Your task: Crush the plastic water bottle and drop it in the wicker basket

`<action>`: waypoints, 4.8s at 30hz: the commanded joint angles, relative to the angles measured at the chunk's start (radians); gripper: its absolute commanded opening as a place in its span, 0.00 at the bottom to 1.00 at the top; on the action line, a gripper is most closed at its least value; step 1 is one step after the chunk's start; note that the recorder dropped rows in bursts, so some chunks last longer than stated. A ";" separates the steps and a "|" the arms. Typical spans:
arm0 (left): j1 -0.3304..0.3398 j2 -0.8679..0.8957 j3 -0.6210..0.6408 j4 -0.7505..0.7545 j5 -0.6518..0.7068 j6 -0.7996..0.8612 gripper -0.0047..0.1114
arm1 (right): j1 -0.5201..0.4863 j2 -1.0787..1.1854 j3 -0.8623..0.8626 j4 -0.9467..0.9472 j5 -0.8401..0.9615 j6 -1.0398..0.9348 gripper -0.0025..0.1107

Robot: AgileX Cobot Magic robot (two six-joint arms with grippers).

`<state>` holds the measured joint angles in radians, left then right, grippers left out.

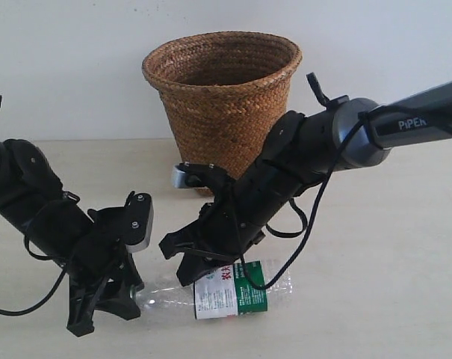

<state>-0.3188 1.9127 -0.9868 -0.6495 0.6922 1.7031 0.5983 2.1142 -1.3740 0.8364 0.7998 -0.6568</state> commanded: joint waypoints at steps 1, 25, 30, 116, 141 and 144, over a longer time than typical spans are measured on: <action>-0.005 -0.003 0.000 -0.016 0.007 -0.010 0.08 | -0.002 0.058 0.009 -0.153 -0.011 0.058 0.02; -0.005 -0.003 0.000 -0.016 -0.011 -0.014 0.08 | -0.020 -0.061 -0.076 -0.219 0.169 0.085 0.02; -0.005 -0.003 0.000 -0.016 -0.013 -0.014 0.08 | -0.018 -0.129 -0.076 -0.212 0.197 0.071 0.02; -0.005 -0.003 0.000 -0.019 -0.015 -0.029 0.08 | -0.030 0.083 -0.323 -0.319 0.401 0.228 0.02; -0.005 -0.083 -0.073 -0.043 0.157 -0.009 0.08 | -0.342 -0.438 0.059 -0.606 0.226 0.262 0.02; -0.005 -0.123 -0.076 -0.049 0.195 0.003 0.08 | -0.349 -0.470 0.094 -0.692 0.172 0.278 0.02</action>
<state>-0.3226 1.8311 -1.0532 -0.6787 0.8381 1.6931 0.2609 1.6799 -1.3067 0.2142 1.0265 -0.3944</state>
